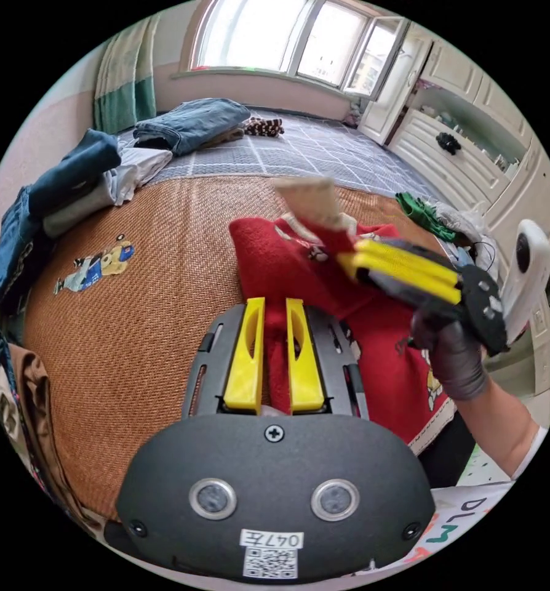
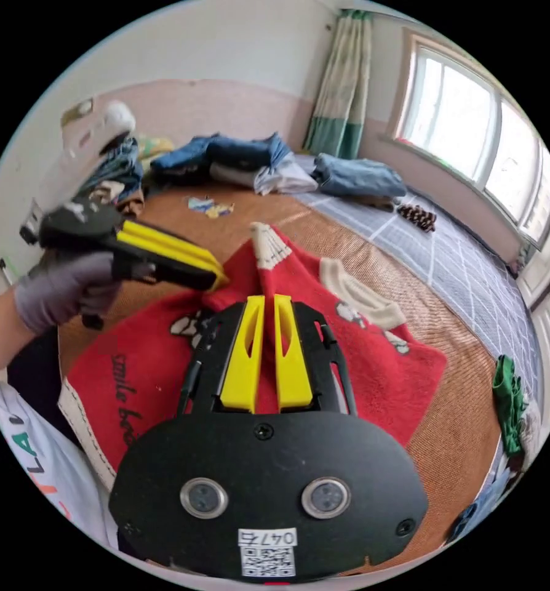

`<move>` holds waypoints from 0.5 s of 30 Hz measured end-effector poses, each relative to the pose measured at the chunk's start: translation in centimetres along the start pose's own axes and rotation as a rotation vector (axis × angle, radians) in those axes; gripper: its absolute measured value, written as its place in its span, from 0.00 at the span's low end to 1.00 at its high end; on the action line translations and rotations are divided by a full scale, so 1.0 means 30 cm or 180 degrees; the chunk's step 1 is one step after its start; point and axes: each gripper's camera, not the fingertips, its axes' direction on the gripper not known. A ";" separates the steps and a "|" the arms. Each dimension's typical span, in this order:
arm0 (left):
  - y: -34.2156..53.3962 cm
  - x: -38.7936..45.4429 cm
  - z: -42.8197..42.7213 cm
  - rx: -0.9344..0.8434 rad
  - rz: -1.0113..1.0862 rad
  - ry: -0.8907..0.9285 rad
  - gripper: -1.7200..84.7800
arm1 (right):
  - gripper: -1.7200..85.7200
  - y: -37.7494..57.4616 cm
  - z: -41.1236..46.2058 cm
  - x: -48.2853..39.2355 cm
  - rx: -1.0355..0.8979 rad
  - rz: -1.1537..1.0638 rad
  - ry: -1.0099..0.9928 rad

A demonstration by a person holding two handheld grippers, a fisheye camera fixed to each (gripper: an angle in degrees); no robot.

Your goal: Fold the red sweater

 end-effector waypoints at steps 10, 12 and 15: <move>0.140 0.000 -0.181 0.0696 -0.0041 0.0081 0.03 | 0.02 -0.169 -0.137 0.133 0.0418 0.0245 -0.0324; 0.100 0.058 -0.183 0.0840 0.0189 0.0195 0.02 | 0.02 -0.200 -0.066 0.160 0.0108 0.0359 -0.0315; -0.006 0.140 -0.073 0.0687 0.0436 0.0151 0.01 | 0.03 -0.211 0.079 0.175 -0.0527 0.0485 -0.0496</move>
